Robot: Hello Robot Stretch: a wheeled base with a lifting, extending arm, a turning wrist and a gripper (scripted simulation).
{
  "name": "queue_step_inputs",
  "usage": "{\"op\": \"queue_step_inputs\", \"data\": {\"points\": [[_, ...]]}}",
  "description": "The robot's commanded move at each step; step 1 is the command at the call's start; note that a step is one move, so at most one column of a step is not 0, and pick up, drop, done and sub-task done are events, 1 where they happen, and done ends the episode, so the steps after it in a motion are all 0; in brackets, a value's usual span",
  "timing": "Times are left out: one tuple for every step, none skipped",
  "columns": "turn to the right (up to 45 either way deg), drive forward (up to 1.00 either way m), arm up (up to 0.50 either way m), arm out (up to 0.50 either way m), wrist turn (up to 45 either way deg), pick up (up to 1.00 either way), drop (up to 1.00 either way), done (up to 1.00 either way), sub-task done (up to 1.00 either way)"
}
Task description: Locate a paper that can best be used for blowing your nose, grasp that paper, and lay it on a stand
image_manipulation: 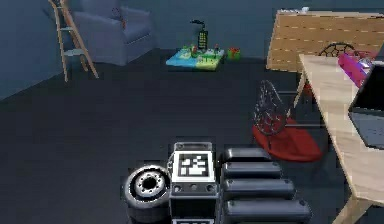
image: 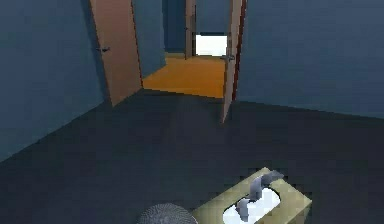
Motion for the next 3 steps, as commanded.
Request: {"op": "queue_step_inputs", "data": {"points": [[0.0, 1.0, 0.0, 0.0, 0.0, 0.0, 0.0, 0.0, 0.0], [0.0, 1.0, 0.0, 0.0, 0.0, 0.0, 0.0, 0.0, 0.0], [-3.0, 0.0, 0.0, 0.0, 0.0, 0.0, 0.0, 0.0, 0.0]]}}
